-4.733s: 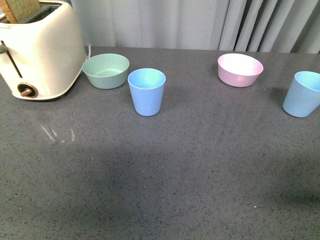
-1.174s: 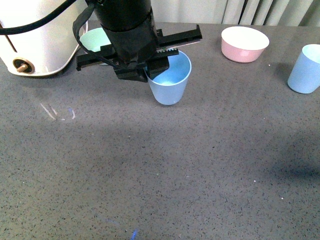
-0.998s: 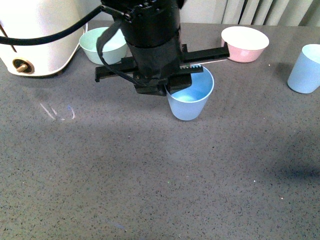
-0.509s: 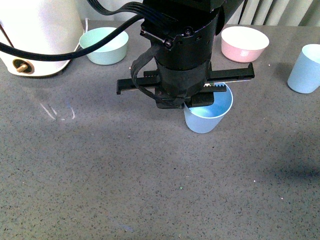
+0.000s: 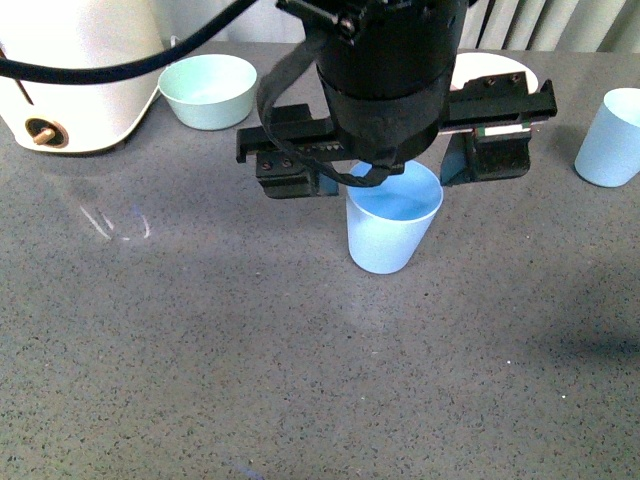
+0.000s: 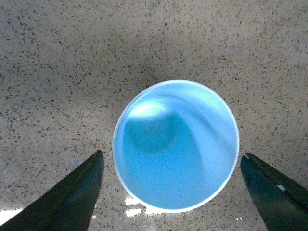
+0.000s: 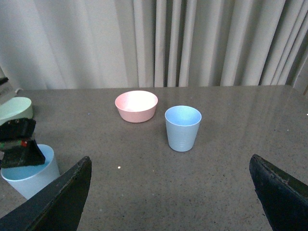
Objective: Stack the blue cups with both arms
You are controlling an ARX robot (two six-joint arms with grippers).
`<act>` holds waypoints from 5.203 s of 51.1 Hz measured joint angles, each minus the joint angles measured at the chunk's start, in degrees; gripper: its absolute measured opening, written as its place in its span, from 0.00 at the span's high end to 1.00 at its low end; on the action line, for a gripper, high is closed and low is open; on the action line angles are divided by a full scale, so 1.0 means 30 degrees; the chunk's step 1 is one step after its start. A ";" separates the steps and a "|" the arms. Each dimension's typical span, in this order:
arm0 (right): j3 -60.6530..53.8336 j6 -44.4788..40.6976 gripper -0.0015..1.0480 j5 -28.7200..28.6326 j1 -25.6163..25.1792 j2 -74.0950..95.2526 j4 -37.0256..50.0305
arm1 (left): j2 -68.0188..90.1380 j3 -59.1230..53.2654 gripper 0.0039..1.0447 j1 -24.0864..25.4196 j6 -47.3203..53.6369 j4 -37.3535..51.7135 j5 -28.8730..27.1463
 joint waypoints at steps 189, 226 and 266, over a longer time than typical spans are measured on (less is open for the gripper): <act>0.1931 0.1756 0.09 0.0823 0.0109 0.3483 -0.4779 | -3.9058 -2.7124 0.61 1.3668 1.2335 0.7308 0.2419; 1.6699 -0.5166 0.09 -0.0816 -0.0918 3.2982 0.4007 | -3.9058 -2.7124 0.08 1.3661 1.2371 0.7286 0.2419; 2.3525 -0.4641 0.10 -0.0284 0.0029 3.7565 -0.1071 | -3.9058 -2.7124 0.08 1.3668 1.2371 0.7286 0.2419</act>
